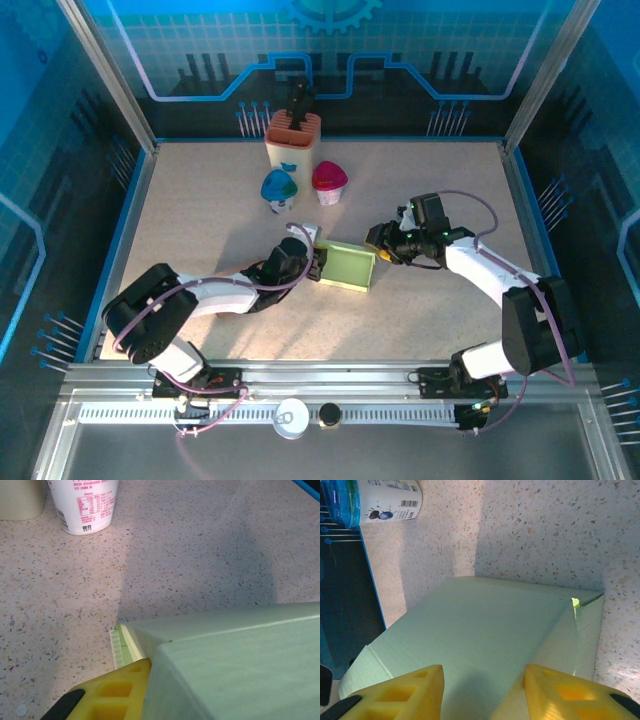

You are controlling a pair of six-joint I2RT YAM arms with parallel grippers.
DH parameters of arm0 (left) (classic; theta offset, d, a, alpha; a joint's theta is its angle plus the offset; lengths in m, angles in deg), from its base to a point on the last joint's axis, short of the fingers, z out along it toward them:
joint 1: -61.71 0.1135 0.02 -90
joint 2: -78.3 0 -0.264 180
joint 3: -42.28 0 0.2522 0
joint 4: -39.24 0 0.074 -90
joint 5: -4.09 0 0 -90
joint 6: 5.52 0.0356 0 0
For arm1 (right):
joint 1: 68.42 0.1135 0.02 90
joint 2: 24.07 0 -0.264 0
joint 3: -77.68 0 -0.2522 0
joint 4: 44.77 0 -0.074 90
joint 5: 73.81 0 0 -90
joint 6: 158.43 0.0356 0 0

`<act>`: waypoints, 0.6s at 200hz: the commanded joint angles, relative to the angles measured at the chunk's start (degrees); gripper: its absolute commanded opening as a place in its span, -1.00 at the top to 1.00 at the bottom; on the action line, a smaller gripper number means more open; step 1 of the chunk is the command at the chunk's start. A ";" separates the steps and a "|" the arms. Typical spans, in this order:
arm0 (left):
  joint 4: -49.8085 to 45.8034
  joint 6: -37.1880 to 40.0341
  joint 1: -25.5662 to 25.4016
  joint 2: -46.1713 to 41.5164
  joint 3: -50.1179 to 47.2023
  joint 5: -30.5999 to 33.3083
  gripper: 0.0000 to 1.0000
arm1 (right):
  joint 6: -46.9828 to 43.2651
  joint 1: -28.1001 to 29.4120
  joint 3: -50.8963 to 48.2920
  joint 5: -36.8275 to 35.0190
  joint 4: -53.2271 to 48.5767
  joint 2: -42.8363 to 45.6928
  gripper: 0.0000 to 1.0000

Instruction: Fold the paper box

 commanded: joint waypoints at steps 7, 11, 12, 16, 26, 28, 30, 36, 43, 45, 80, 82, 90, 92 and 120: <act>-0.53 -0.07 -0.73 -2.12 3.04 -2.75 0.76 | 0.53 -0.27 2.38 5.38 -0.72 -0.88 0.08; -0.76 -0.12 -0.72 -2.22 3.21 -2.71 0.77 | 0.49 -0.26 2.40 5.41 -0.90 -0.92 0.08; -0.82 -0.21 -0.71 -2.20 3.24 -2.68 0.77 | 0.43 -0.23 2.41 5.46 -0.97 -0.92 0.08; -1.02 -0.30 -0.77 -2.31 3.37 -2.66 0.79 | 0.38 -0.21 2.39 5.51 -1.24 -1.05 0.07; -1.61 -0.64 -0.71 -2.37 3.60 -2.35 0.83 | 0.32 -0.21 2.39 5.86 -1.73 -1.15 0.05; -1.70 -0.69 -0.70 -2.49 3.68 -2.29 0.84 | 0.43 -0.34 2.41 5.97 -1.74 -1.18 0.05; -1.79 -0.83 -0.77 -2.52 3.70 -2.24 0.85 | 0.45 -0.32 2.41 6.05 -1.74 -1.19 0.05; -2.03 -1.06 -0.70 -2.63 3.80 -1.93 0.86 | 0.55 -0.40 2.39 6.36 -1.65 -1.27 0.05; -2.25 -1.34 -0.71 -2.83 3.87 -1.77 0.87 | 0.87 -0.51 2.40 6.71 -1.49 -1.36 0.04; -2.28 -1.35 -0.72 -2.87 3.88 -1.75 0.87 | 0.90 -0.53 2.39 6.69 -1.44 -1.43 0.04; -1.96 -1.34 -0.74 -2.29 4.16 -2.49 0.88 | 1.83 -0.66 2.24 7.25 0.52 -2.14 0.07; -1.94 -1.35 -0.75 -2.18 4.20 -2.59 0.87 | 1.98 -0.70 2.04 7.31 0.78 -2.22 0.08; -1.90 -1.44 -0.73 -1.86 4.15 -2.87 0.86 | 2.29 -0.65 1.60 7.29 1.77 -2.46 0.12; -1.86 -1.44 -0.75 -1.75 4.15 -2.91 0.85 | 2.27 -0.63 1.57 7.30 1.88 -2.56 0.13; -0.89 -2.37 -0.67 -0.47 2.92 -3.22 0.78 | 1.59 -0.29 0.59 6.17 2.03 -2.51 0.14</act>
